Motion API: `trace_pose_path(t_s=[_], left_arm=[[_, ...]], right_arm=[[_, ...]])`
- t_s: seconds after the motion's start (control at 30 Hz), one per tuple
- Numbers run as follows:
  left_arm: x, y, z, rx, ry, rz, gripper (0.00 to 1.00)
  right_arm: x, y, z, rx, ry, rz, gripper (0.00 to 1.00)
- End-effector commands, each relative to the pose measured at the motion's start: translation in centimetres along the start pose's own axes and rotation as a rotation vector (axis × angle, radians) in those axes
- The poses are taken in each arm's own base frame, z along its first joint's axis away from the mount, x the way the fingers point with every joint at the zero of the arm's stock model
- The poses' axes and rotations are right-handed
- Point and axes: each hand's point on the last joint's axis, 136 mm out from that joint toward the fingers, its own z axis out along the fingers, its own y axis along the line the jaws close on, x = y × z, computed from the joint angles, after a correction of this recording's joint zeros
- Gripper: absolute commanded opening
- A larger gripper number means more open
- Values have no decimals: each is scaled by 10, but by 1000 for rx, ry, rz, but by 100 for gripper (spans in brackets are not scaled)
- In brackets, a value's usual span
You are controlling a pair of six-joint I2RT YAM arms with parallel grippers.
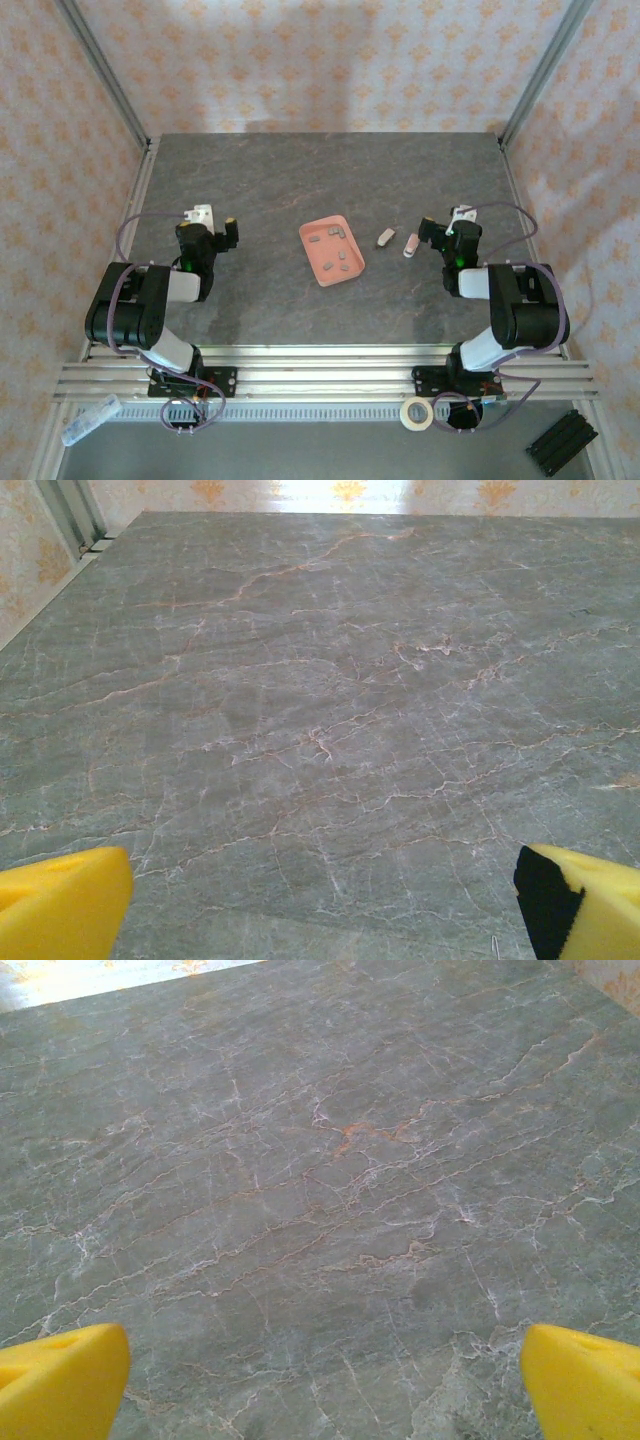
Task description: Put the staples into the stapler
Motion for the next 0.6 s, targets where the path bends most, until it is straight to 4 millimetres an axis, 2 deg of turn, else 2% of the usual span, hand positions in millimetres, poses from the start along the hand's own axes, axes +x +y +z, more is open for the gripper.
trace_pose_path(t_s=[0.0,0.4,0.43,0.57], left_arm=[[-13,1,-2,-1,-38,-23,100],[-13,1,-2,-1,-38,-23,100],[-13,-2,-2,17,-38,-14,100],[-11,-36,-11,220,-60,66,100]], right_arm=[[-12,-2,1,20,-30,10,99],[-12,-2,1,21,-31,9,99],[-12,-1,1,19,-29,9,99],[-12,-2,1,21,-31,9,100]])
